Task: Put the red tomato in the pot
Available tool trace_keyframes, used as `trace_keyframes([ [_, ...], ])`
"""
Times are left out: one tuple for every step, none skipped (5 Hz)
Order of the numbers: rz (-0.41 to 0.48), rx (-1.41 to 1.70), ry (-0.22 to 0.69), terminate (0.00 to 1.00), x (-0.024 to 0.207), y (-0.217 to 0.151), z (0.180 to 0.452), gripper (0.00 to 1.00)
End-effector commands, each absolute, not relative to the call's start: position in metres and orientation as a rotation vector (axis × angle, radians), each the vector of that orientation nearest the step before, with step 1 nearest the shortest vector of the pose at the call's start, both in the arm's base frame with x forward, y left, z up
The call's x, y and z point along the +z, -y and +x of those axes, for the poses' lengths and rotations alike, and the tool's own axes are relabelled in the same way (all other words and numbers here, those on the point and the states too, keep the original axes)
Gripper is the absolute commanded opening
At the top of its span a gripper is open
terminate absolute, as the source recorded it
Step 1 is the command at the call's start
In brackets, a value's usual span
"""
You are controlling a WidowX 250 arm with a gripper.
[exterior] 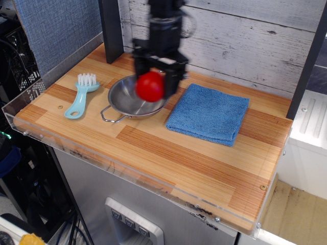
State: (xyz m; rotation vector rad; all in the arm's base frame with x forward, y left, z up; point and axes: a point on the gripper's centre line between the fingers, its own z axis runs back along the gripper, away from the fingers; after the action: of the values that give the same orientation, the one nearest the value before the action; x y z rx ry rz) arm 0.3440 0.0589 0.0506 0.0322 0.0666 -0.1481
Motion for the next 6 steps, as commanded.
trace_keyframes([
  [0.121, -0.085, -0.038, 0.0, 0.043, -0.102, 0.338, 0.0],
  [0.121, -0.09, -0.048, 0.0, 0.042, -0.1, 0.34, 1.0],
  [0.13, -0.111, -0.034, 0.0, 0.045, -0.091, 0.342, 1.0],
  [0.139, -0.128, 0.003, 0.0, 0.057, -0.084, 0.341, 1.0],
  [0.15, -0.13, 0.079, 0.0, 0.081, -0.078, 0.339, 1.0],
  [0.158, -0.131, 0.164, 0.0, 0.122, -0.066, 0.334, 1.0],
])
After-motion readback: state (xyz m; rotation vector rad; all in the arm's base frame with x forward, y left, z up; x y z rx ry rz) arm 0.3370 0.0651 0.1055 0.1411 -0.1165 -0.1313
